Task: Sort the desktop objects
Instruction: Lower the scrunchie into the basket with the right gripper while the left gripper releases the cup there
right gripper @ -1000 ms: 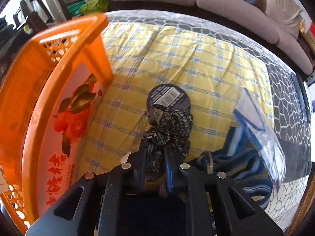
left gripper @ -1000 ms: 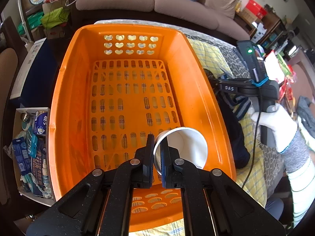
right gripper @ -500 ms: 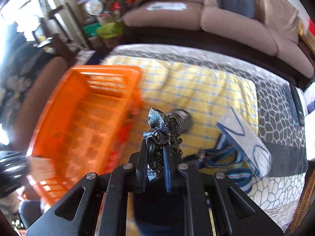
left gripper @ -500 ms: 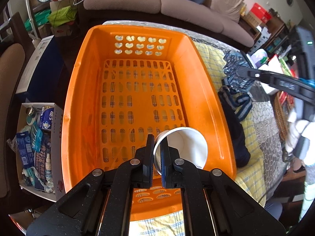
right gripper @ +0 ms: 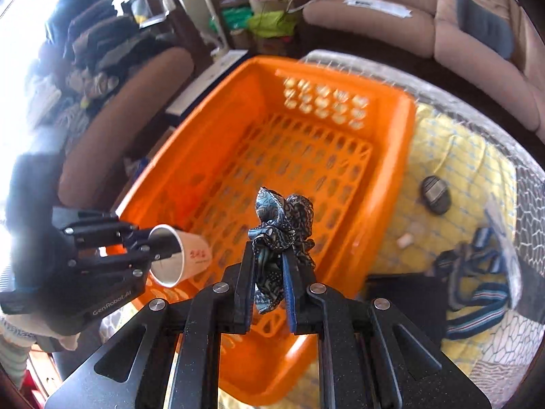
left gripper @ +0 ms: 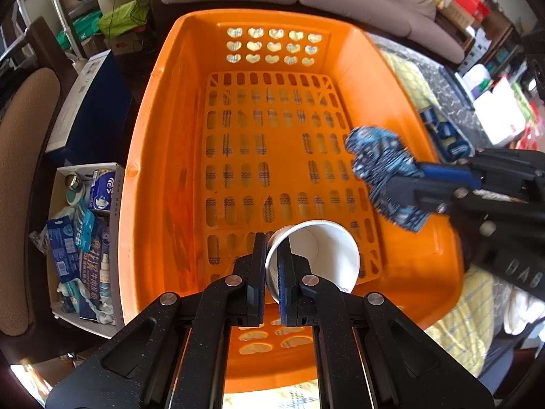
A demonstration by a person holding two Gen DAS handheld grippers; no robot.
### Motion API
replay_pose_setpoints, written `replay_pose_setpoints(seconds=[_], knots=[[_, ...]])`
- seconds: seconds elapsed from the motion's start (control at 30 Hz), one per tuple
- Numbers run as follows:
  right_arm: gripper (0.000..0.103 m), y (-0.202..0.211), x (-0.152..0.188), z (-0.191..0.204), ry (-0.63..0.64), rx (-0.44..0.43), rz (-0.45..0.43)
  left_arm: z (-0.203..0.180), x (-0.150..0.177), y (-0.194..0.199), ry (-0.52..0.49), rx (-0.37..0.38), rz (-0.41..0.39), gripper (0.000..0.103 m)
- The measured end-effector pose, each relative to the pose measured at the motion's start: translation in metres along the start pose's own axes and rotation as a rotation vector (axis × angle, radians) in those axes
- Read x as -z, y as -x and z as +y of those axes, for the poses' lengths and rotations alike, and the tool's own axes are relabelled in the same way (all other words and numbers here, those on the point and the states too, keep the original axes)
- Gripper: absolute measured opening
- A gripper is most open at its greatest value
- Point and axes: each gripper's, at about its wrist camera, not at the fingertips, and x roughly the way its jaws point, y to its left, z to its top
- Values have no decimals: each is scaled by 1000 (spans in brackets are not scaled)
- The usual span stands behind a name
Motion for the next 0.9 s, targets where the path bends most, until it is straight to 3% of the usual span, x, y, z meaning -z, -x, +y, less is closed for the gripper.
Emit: replay_pose_setpoints(seconds=[0.3, 0.33, 0.37, 0.43, 0.77, 0.9], knots=[[17, -36, 9, 22, 66, 51, 77, 0, 2, -12, -20, -56, 2, 6], [21, -37, 10, 23, 70, 48, 79, 1, 2, -11, -13, -58, -3, 7], [26, -38, 10, 24, 73, 50, 78, 2, 2, -9, -7, -59, -4, 9], [33, -37, 11, 27, 78, 45, 73, 5, 3, -5, 6, -55, -14, 25], [41, -3, 15, 22, 34, 48, 6, 17, 4, 34, 55, -35, -77, 36], [44, 19, 22, 17, 13, 59, -26, 12, 7, 53, 54, -19, -101, 46]])
